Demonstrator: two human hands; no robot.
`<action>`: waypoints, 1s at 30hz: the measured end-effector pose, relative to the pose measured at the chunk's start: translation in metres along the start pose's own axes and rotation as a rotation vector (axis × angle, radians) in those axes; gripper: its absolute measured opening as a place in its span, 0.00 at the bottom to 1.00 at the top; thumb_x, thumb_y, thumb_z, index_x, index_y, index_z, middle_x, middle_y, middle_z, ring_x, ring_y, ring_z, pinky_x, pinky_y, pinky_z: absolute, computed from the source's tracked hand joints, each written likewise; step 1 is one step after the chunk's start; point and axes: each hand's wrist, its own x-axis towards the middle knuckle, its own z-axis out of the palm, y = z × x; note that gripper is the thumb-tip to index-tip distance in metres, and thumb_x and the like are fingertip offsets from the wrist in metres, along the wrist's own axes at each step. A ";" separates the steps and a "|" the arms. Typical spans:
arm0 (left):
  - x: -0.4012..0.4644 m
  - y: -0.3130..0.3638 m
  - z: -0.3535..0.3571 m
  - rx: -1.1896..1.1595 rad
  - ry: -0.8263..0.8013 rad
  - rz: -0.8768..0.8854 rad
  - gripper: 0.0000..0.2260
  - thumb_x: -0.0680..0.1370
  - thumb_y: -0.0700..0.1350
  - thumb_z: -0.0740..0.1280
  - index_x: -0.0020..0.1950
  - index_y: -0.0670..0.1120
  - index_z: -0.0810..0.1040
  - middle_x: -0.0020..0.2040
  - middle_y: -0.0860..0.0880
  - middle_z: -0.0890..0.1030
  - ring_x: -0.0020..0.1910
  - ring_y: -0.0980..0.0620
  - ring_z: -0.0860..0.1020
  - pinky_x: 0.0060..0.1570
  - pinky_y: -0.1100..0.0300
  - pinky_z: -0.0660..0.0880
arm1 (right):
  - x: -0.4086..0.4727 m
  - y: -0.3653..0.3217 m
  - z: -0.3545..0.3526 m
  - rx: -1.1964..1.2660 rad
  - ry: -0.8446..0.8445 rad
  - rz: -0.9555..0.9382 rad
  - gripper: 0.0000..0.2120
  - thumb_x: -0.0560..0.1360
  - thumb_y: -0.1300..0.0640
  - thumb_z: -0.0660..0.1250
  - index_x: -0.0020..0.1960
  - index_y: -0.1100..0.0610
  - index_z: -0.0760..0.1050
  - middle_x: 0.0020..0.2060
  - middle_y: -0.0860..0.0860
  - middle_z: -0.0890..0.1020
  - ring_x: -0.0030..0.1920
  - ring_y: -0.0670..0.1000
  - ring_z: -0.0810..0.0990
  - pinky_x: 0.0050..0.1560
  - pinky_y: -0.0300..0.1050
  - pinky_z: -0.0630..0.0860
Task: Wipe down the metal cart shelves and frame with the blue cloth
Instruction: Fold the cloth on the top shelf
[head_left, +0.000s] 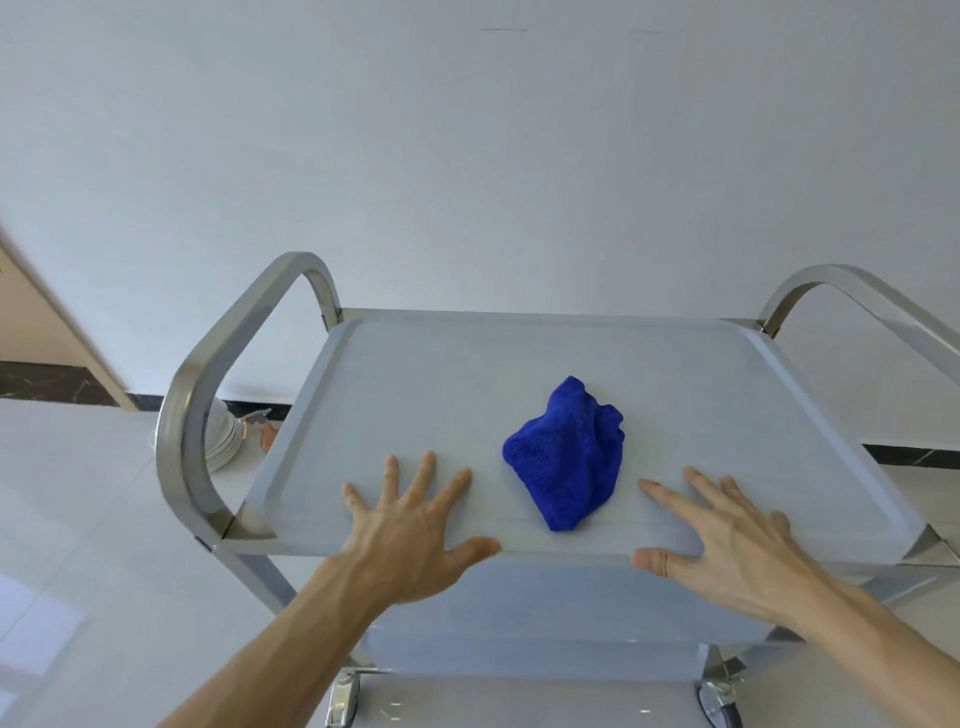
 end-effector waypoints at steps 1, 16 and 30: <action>0.009 -0.001 -0.004 -0.001 0.000 0.004 0.40 0.72 0.78 0.47 0.79 0.64 0.40 0.82 0.52 0.39 0.80 0.40 0.39 0.71 0.26 0.46 | 0.009 0.000 -0.003 -0.002 0.001 0.007 0.40 0.69 0.20 0.51 0.77 0.29 0.42 0.82 0.48 0.43 0.81 0.57 0.43 0.75 0.67 0.55; 0.149 -0.007 -0.055 -0.017 -0.030 -0.024 0.42 0.68 0.80 0.47 0.78 0.66 0.42 0.81 0.54 0.39 0.80 0.42 0.39 0.71 0.27 0.47 | 0.139 0.010 -0.066 -0.020 -0.028 -0.002 0.39 0.72 0.22 0.54 0.78 0.32 0.45 0.81 0.50 0.43 0.80 0.60 0.43 0.73 0.70 0.54; 0.220 -0.008 -0.087 -0.048 -0.051 -0.042 0.41 0.68 0.80 0.52 0.78 0.67 0.45 0.81 0.56 0.41 0.80 0.44 0.40 0.72 0.28 0.49 | 0.216 0.019 -0.093 -0.049 -0.044 -0.025 0.40 0.71 0.21 0.52 0.78 0.33 0.44 0.81 0.52 0.41 0.80 0.63 0.42 0.72 0.73 0.54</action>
